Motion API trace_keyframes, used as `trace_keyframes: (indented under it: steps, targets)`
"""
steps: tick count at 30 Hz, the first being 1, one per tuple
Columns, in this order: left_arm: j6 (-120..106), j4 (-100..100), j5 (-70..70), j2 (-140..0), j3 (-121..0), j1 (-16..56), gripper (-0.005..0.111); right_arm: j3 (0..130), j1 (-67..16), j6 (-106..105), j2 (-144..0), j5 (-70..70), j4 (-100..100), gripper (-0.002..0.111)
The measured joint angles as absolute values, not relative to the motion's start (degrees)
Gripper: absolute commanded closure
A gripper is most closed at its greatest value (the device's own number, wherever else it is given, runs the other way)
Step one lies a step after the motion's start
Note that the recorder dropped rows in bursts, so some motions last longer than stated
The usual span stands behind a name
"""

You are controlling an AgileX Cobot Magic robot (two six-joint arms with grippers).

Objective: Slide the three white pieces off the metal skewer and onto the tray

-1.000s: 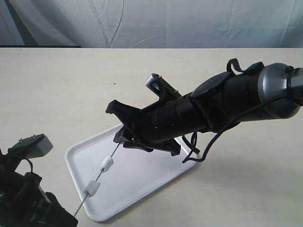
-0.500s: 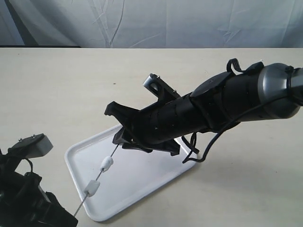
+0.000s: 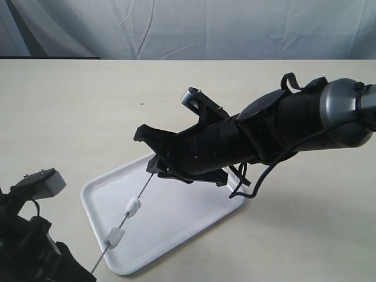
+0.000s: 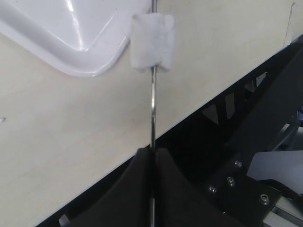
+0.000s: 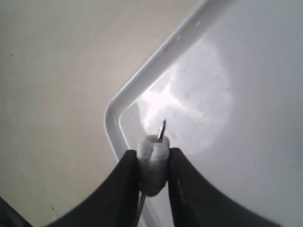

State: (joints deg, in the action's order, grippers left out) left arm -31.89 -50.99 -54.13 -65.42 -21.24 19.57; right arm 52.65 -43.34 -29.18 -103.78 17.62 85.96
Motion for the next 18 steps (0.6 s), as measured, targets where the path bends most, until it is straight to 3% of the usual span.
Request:
trace_keyframes:
  steps: [16,18]
  targets:
    - [-31.9,-51.4,-58.3,-65.4,-21.2,19.6,0.107,52.7,-43.4,-30.0,-103.8,4.3,79.2,0.087]
    - [-31.4,-51.4,-57.9,-65.4,-21.2,19.6,0.107,52.7,-43.4,-30.0,-103.8,4.4,77.7,0.083]
